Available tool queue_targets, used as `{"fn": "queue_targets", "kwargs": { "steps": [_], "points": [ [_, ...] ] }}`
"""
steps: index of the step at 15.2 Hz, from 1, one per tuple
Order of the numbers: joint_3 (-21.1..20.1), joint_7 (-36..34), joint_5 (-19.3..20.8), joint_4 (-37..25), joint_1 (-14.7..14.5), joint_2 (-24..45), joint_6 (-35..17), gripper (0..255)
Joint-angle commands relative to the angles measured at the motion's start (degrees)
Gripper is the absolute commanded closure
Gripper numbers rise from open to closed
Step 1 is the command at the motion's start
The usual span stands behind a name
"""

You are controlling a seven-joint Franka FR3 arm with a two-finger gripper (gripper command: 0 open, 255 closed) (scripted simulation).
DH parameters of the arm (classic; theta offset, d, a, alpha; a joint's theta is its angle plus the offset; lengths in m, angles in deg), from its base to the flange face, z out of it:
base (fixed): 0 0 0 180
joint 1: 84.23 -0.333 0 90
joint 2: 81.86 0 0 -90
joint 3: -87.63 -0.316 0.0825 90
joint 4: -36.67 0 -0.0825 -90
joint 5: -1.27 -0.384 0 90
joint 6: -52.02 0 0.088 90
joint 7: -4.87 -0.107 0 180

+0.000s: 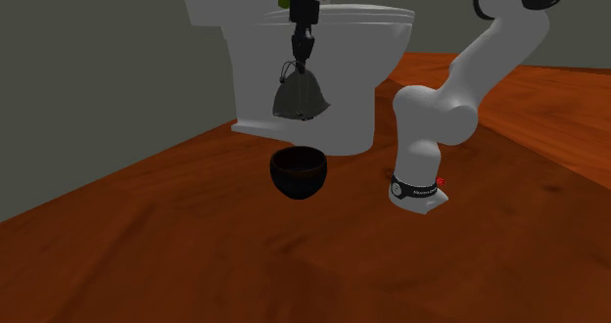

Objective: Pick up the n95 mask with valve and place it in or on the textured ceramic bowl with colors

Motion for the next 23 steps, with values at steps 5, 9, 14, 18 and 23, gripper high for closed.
{"fn": "queue_targets", "kwargs": {
  "steps": [5, 9, 14, 18, 23],
  "points": [
    [0.81, 0.01, 0.83, 5.09, 0.5, -0.96, -4.17, 255],
    [1.38, -0.02, 1.39, 8.29, 0.79, -1.25, -7.08, 255],
    [2.19, -0.05, 2.13, 12.11, 1.14, -1.3, -10.84, 255],
    [2.91, -0.06, 2.75, 15.0, 1.42, -1.07, -13.96, 255],
    [3.34, -0.05, 3.12, 16.55, 1.57, -0.82, -15.76, 255]
  ]
}}
